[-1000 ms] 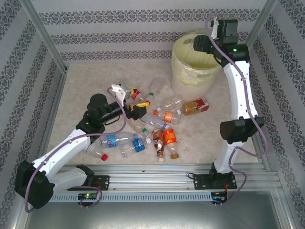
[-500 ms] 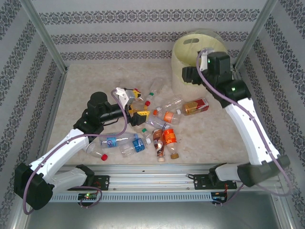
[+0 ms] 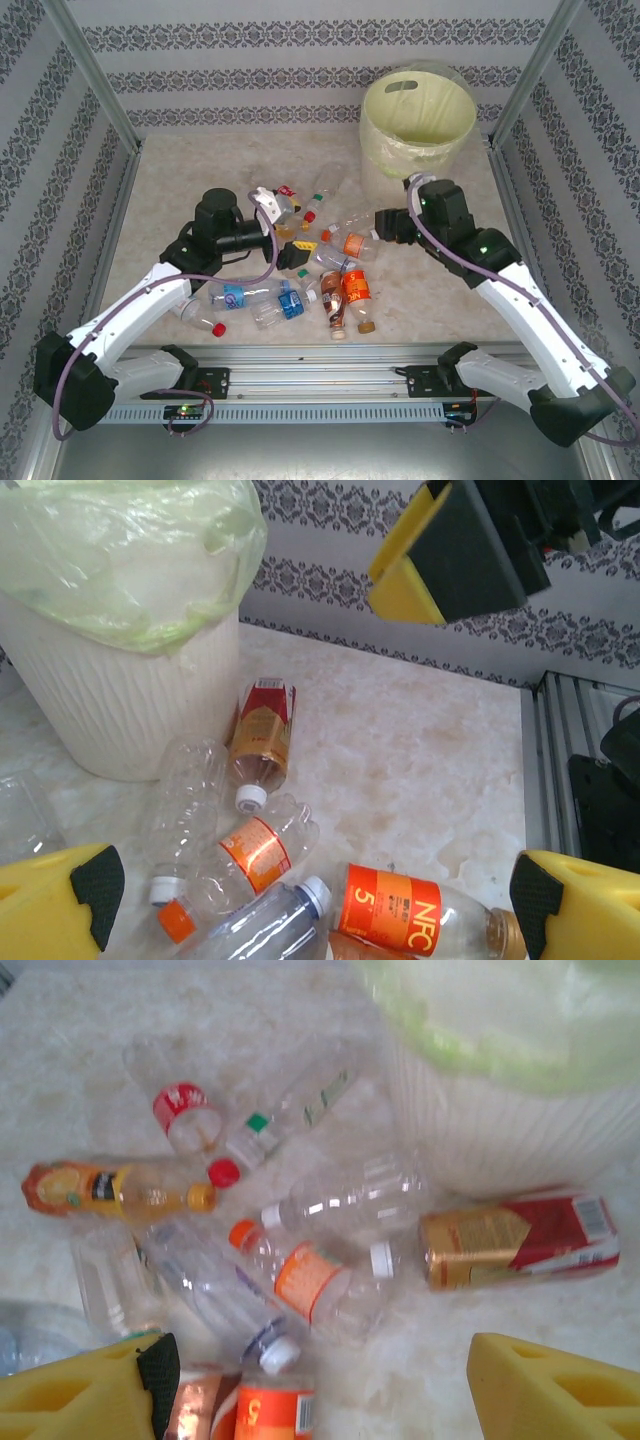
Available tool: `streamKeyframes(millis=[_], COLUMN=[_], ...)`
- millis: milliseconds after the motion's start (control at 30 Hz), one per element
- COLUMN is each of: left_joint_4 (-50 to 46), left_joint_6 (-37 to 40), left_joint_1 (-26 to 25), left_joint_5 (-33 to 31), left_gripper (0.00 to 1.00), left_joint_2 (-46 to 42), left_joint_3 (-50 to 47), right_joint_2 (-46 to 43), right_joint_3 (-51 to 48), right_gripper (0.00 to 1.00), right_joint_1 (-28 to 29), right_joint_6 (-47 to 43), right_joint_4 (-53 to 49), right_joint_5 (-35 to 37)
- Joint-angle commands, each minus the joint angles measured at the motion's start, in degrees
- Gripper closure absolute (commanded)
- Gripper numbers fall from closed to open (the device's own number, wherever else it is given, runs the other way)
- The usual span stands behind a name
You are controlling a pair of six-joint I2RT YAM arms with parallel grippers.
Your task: Put the plastic bottles in the bin
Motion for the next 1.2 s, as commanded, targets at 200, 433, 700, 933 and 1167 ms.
streamKeyframes(millis=[200, 433, 700, 933, 1167], left_joint_4=[-6.0, -8.3, -9.6, -10.6, -10.9], left_joint_6=[4.3, 5.3, 5.6, 5.9, 7.0], left_joint_1=[-1.8, -2.3, -3.5, -4.8, -6.4], left_joint_5=[0.9, 0.7, 0.0, -1.5, -2.9], left_gripper=[0.0, 0.0, 0.0, 0.0, 0.0], left_joint_2=[2.5, 4.4, 6.1, 6.7, 7.2], left_joint_3=[3.3, 4.3, 5.1, 5.6, 5.2], right_joint_2=[-4.1, -5.0, -2.9, 0.9, 5.8], right_joint_3=[-14.3, -22.5, -27.7, -30.5, -30.7], right_gripper=[0.23, 0.23, 0.23, 0.23, 0.23], right_joint_1=[4.5, 6.4, 7.1, 9.0, 10.6], right_joint_6=[6.4, 10.0, 12.7, 15.2, 15.4], right_joint_4=[1.3, 5.0, 10.2, 15.4, 18.3], right_joint_5=[-2.4, -5.6, -7.7, -8.4, -9.3])
